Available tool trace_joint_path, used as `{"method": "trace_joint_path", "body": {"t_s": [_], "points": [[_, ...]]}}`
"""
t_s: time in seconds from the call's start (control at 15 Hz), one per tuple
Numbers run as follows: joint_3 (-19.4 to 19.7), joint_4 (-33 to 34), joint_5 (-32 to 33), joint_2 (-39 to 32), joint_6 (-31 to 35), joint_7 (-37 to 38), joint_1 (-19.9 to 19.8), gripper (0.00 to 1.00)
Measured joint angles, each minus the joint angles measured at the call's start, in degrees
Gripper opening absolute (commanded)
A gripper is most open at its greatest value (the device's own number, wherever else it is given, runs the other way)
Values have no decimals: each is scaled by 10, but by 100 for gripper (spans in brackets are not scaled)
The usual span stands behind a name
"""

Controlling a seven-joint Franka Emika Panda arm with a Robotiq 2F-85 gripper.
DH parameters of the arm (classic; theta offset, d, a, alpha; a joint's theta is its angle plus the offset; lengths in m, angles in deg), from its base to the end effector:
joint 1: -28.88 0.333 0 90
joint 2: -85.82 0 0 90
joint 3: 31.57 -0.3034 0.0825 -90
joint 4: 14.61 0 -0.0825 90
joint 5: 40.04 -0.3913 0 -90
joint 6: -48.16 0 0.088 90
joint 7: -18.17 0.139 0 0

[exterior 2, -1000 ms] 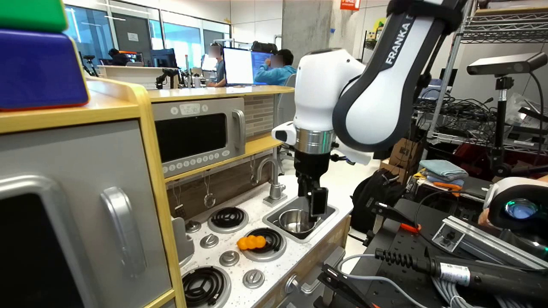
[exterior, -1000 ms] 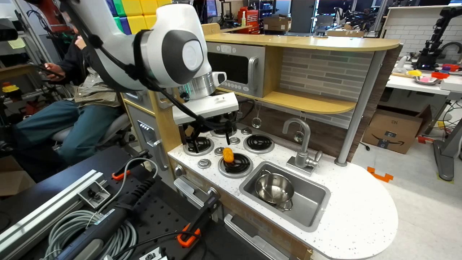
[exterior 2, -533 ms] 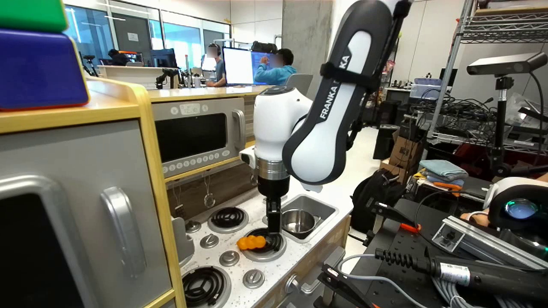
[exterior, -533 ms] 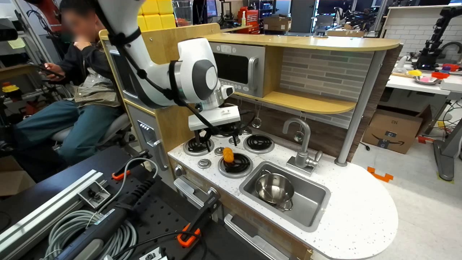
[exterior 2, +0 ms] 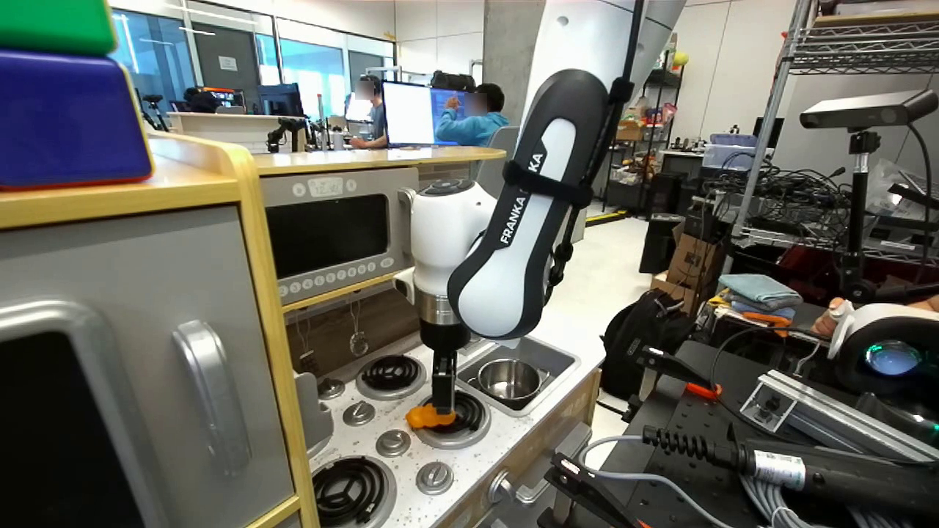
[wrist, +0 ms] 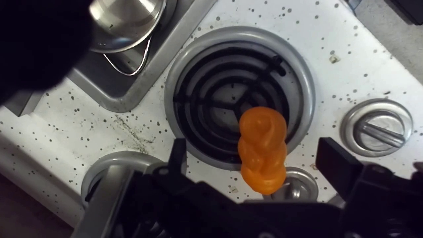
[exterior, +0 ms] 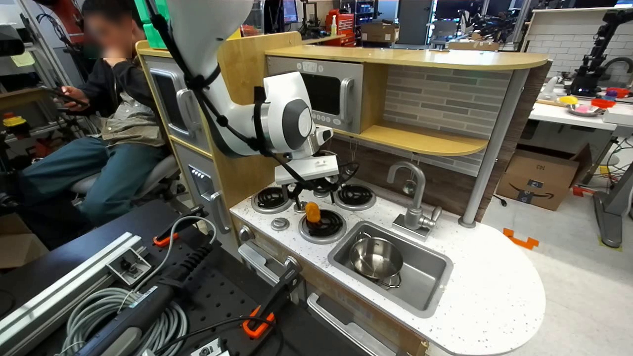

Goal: Place the toy in the silver pot

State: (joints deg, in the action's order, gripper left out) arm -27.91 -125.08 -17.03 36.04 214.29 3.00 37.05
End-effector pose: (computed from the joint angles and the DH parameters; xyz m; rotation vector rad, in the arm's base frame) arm 0.5896 0.0639 -0.0051 2.7602 1.0935 0.1171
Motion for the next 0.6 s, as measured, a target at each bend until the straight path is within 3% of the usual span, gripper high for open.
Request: {"method": "trace_joint_path", "body": {"t_s": [0.27, 0.6], "points": [[5, 0, 0, -5, 52, 15, 1, 100], [37, 12, -7, -48, 135, 45, 30, 100]]}}
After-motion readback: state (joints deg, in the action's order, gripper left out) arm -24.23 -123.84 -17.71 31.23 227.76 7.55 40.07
